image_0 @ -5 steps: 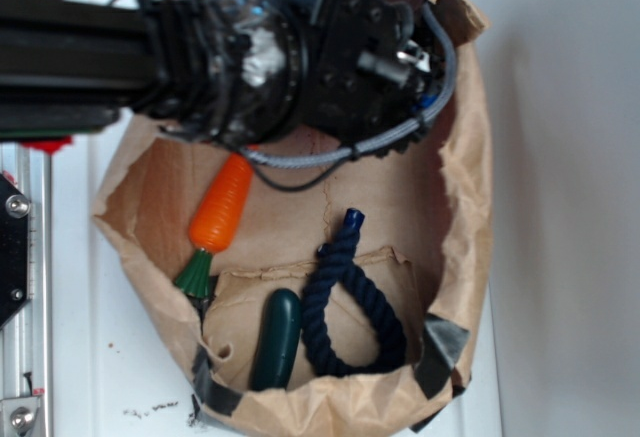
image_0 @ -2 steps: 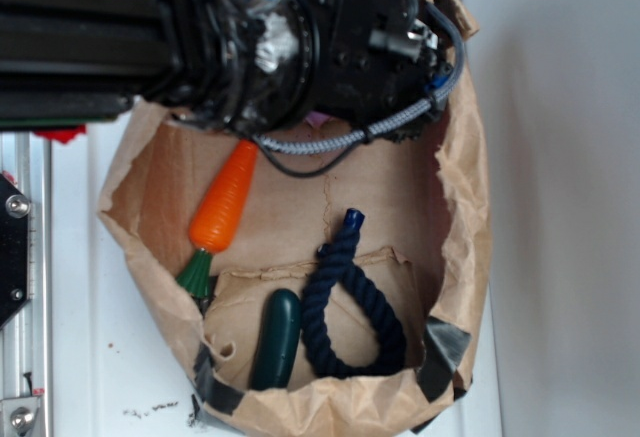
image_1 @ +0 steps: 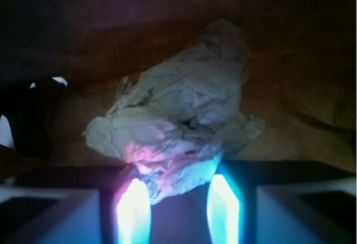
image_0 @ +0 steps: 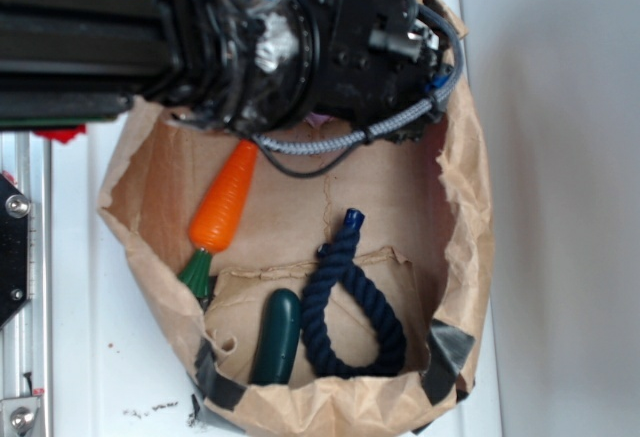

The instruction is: Grab the white paper.

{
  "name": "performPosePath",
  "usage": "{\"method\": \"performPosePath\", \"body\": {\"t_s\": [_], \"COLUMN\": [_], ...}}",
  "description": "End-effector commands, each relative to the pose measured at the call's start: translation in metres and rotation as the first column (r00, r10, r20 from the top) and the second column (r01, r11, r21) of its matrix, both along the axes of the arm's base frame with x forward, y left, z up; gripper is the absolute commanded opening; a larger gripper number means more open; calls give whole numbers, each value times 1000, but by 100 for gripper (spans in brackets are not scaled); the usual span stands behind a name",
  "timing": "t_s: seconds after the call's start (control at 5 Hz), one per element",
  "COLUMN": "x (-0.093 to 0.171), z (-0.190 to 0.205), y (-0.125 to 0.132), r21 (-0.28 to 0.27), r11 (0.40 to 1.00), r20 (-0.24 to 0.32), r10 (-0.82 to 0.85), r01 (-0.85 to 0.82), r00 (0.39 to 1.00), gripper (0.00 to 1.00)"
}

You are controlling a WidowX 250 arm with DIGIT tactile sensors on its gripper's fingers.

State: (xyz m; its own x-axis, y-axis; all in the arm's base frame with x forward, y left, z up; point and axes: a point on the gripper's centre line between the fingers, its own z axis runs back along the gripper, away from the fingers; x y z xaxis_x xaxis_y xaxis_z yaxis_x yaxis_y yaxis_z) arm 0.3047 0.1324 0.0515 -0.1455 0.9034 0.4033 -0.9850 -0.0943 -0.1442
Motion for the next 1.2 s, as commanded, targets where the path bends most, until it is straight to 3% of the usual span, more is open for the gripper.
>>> {"method": "performPosePath", "body": {"t_s": [0.0, 0.6, 1.0], "x": [-5, -18, -18], "z": [31, 62, 75], "y": [12, 14, 9], "r21": [34, -52, -115], "r11": [999, 986, 954], "r20": [94, 176, 179], "r10": [-9, -146, -254], "r01": [6, 158, 277], "r00": [996, 974, 951], "gripper": [0, 0, 0]}}
